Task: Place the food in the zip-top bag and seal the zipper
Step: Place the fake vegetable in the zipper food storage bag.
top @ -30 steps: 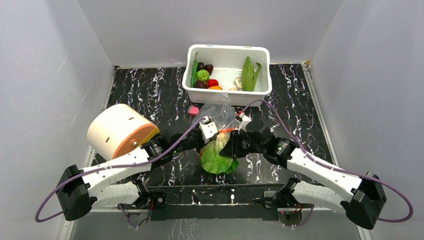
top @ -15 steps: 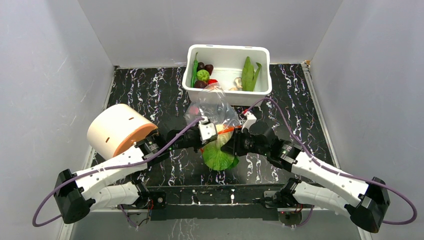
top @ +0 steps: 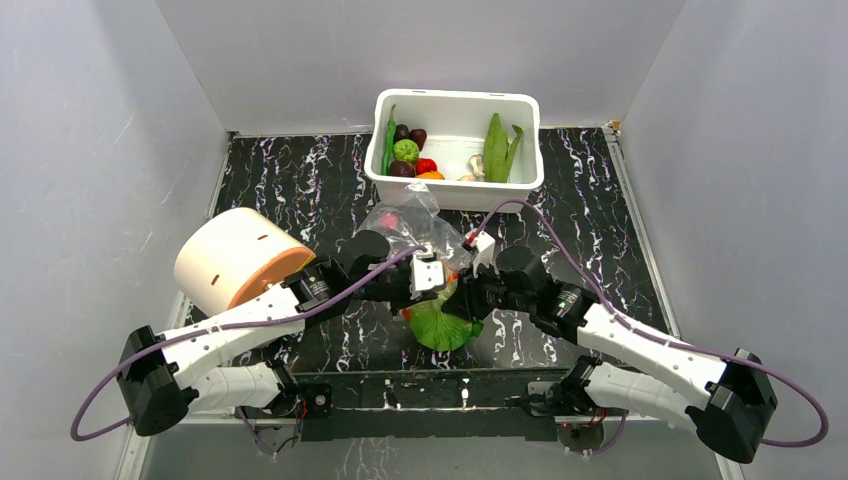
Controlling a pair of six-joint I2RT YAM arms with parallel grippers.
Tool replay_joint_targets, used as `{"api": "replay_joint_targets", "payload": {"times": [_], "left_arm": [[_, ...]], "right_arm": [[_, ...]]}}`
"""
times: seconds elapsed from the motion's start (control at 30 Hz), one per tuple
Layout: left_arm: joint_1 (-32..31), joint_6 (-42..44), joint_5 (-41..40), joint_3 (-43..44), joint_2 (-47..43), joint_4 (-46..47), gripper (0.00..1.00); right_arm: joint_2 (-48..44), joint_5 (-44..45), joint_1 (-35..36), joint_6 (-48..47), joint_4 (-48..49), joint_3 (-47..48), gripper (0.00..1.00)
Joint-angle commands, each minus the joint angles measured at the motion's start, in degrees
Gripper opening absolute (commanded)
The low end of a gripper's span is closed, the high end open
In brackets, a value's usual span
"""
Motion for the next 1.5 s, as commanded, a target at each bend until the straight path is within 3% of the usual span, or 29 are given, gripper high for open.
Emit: {"api": "replay_joint_targets", "payload": {"times": [0.0,0.17,0.4,0.47,0.53,0.63,0.77,0.87,0.97,1.13,1.33,1.47], "left_arm": [[-0.1,2.1,1.5,2.8,0.1,0.8,0.0],[-0.2,1.6,3.9,2.9,-0.9,-1.2,0.0],[-0.2,0.7,5.9,2.2,-1.9,-4.0,0.0],[-0.2,0.3,6.1,1.8,-2.5,-4.2,0.0],[-0.2,0.2,6.2,1.5,-3.1,-4.9,0.0],[-0.2,0.8,5.5,1.1,-3.8,-6.5,0.0],[-0.2,0.5,2.9,0.1,-4.9,-6.1,0.0],[-0.1,-0.1,0.5,0.2,-4.8,-4.1,0.0],[-0.2,-0.3,0.1,1.2,-3.9,-2.7,0.0],[-0.2,-0.8,1.5,5.2,-2.2,-3.6,0.0],[-0.2,-0.2,-2.3,7.8,-2.7,-4.8,0.0],[0.4,0.8,-4.8,8.4,-2.9,-5.2,0.0]], "right_arm": [[-3.0,-7.5,0.8,-6.9,4.4,4.6,0.0],[-6.8,0.4,0.7,-4.7,6.8,4.5,0.0],[-7.8,13.7,0.6,22.9,20.0,0.5,0.0],[-8.6,11.6,0.6,27.8,29.0,-3.1,0.0],[-9.5,12.4,0.6,30.1,30.6,-3.7,0.0],[-12.8,16.4,0.6,27.2,29.4,-4.7,0.0],[-17.0,14.9,0.6,20.2,26.7,-6.0,0.0],[-18.4,5.2,0.6,14.2,27.8,-7.2,0.0],[-15.5,-3.4,0.6,6.6,19.2,-5.5,0.0],[-13.2,-7.2,0.6,-1.3,8.2,-3.2,0.0],[-14.3,-10.9,0.6,-2.0,6.9,-2.9,0.0],[-12.6,-11.9,0.6,-3.3,0.7,0.2,0.0]]}}
